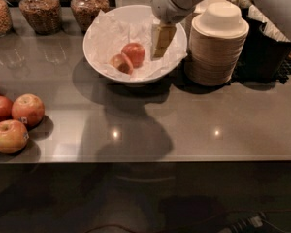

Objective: Pick apple from white bowl

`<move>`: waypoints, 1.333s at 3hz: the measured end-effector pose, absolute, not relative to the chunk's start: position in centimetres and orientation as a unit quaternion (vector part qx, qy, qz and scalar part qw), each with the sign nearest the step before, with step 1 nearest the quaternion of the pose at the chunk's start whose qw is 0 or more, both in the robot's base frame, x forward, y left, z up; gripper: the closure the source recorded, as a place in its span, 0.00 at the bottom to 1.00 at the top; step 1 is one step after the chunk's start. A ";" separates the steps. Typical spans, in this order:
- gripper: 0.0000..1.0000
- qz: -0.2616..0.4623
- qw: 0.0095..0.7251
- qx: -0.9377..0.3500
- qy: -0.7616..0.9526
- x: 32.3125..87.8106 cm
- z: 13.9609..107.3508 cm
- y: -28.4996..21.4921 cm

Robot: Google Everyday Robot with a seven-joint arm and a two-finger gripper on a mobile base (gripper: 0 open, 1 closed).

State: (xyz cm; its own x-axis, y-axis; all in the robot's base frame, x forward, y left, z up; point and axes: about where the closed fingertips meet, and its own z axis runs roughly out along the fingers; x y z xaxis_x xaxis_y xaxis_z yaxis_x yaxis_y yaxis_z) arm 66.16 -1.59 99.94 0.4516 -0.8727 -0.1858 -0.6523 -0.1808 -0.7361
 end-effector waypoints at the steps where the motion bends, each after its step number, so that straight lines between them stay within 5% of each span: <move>1: 0.04 -0.135 0.392 -0.771 0.484 67.8 98.7 -0.5; 4: 0.07 -0.102 0.358 -0.804 0.463 71.4 93.0 0.4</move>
Offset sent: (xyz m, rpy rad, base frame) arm 0.0482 0.0200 -0.0501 -0.0483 0.0243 0.1346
